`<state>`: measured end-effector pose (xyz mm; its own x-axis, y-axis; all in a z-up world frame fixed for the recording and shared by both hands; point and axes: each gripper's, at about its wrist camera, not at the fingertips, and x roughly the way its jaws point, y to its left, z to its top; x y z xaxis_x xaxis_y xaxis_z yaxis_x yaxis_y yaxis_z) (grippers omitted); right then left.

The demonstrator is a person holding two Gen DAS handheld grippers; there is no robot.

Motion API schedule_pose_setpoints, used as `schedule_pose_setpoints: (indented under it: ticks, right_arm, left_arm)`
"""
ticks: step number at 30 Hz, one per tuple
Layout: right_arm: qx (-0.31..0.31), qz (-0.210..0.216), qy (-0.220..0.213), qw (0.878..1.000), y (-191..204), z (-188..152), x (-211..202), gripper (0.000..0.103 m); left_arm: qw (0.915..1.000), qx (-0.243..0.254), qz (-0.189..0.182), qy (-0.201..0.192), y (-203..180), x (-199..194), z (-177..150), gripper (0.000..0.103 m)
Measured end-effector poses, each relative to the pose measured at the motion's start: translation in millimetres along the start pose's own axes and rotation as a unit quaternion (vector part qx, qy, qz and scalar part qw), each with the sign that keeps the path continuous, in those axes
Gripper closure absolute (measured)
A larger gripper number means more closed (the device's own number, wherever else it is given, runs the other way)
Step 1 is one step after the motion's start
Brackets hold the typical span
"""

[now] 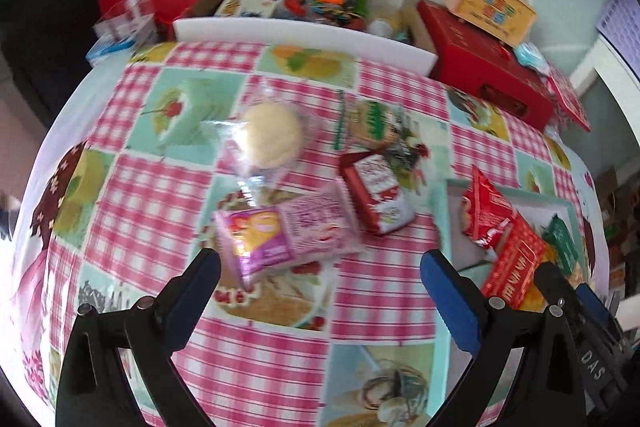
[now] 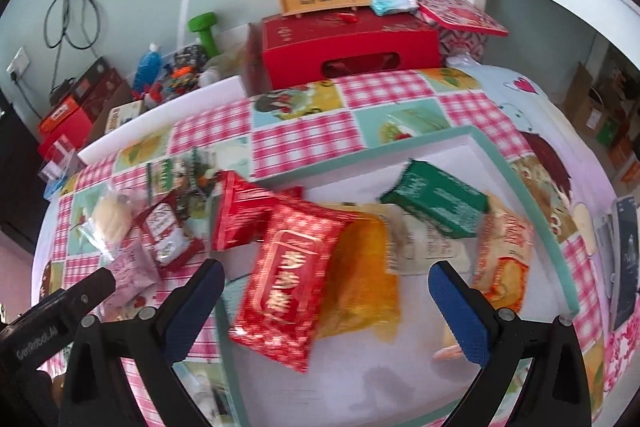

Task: Organize snacks
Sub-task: 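Move both open tools back over the snack pile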

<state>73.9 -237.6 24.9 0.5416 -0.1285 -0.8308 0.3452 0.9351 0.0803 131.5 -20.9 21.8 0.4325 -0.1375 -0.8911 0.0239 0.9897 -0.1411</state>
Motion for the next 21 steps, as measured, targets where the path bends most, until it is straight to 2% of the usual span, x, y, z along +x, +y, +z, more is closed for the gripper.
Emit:
schedule_pose_setpoints:
  ticks: [10, 21]
  right_arm:
    - [-0.083, 0.022, 0.001, 0.996, 63, -15, 10, 0.0]
    - [-0.098, 0.008, 0.021, 0.995, 71, -19, 28, 0.001]
  left_arm:
    - [0.9984, -0.049, -0.003, 0.028, 33, 20, 4, 0.003]
    - [0.9969, -0.054, -0.001, 0.058, 25, 51, 9, 0.003]
